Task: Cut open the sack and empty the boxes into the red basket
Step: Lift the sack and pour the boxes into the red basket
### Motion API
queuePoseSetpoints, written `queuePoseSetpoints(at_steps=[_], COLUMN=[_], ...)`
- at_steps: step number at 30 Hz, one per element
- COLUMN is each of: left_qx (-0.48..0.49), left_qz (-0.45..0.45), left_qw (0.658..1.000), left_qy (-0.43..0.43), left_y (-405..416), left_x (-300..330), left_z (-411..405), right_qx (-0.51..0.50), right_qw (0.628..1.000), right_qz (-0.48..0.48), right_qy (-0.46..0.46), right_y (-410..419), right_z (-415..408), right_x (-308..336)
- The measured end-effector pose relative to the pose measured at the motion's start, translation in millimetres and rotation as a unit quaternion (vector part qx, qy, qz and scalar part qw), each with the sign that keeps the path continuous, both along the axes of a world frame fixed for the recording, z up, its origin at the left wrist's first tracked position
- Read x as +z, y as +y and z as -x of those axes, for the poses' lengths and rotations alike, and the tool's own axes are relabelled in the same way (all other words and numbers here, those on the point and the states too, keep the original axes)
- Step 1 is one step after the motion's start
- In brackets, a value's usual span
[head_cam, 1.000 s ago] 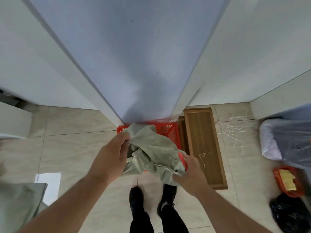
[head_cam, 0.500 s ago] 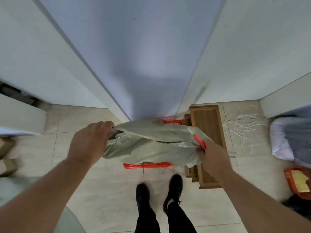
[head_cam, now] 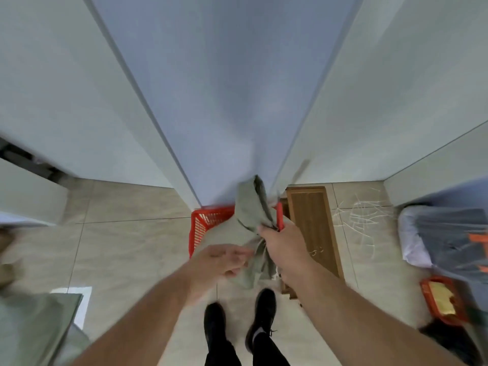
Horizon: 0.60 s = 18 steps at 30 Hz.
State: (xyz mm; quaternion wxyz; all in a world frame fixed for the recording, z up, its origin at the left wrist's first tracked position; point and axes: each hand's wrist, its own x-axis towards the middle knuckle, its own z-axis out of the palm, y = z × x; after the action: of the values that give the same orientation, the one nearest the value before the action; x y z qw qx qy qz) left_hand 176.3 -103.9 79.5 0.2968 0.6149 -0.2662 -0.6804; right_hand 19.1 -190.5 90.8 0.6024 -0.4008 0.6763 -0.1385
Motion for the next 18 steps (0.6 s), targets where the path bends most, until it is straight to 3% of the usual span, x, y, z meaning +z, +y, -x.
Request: queuePoseSetpoints(at_steps=[1,2,4,5,7,9,12,13,15,16,17,18], left_qx=[0.023,0.124,0.32,0.331,0.235,0.176,0.169,0.192,0.285,0.244,0.119,-0.025], left_qz=[0.007,0.001,0.006,0.004,-0.028,-0.042,-0.026,-0.017,0.018,0.049,0.076,0.085], left_qw=[1.0,0.992,0.946,0.943,0.968,0.981,0.972,0.95,0.905,0.905,0.92,0.907], left_qy=[-0.009,-0.03,-0.052,-0.016,0.08,0.07,-0.162,-0.245,-0.317,-0.346,-0.365,-0.413], left_y=[-3.6,-11.2,-33.2,-44.9,-51.2,-51.5,-48.2,-51.2,-51.5,-53.0,-49.4,-45.1], left_x=[-0.8,-10.0,-16.8,-15.7,-29.8,-35.1,-28.8,-24.2,-21.0,-19.2,-22.4,-18.9], left_z=[-31.0,-61.2,-77.2,-64.2,-8.0,23.1,-14.9,-33.5,-62.5,-61.6,-51.9,-44.5], right_qx=[0.007,0.009,0.026,0.059,0.171,0.199,0.107,0.079,0.056,0.072,0.105,0.133], right_qw=[0.999,0.997,0.993,0.991,0.981,0.974,0.98,0.979,0.981,0.984,0.987,0.988], right_qz=[0.031,0.059,0.111,0.118,0.093,0.104,0.167,0.19,0.178,0.154,0.117,0.076], right_qy=[0.035,0.051,0.021,-0.007,-0.002,0.015,0.027,0.001,-0.058,-0.05,-0.016,0.016], right_y=[-9.9,-20.8,-29.9,-26.8,-13.8,-13.8,-47.1,-52.8,-50.4,-42.6,-31.7,-22.2], right_z=[7.2,11.3,4.7,-9.0,-38.6,-44.9,-31.8,-24.9,-21.7,-27.1,-33.0,-37.4], right_x=[6.8,15.7,40.1,50.6,55.6,58.1,97.8,111.3,118.8,112.5,97.1,82.0])
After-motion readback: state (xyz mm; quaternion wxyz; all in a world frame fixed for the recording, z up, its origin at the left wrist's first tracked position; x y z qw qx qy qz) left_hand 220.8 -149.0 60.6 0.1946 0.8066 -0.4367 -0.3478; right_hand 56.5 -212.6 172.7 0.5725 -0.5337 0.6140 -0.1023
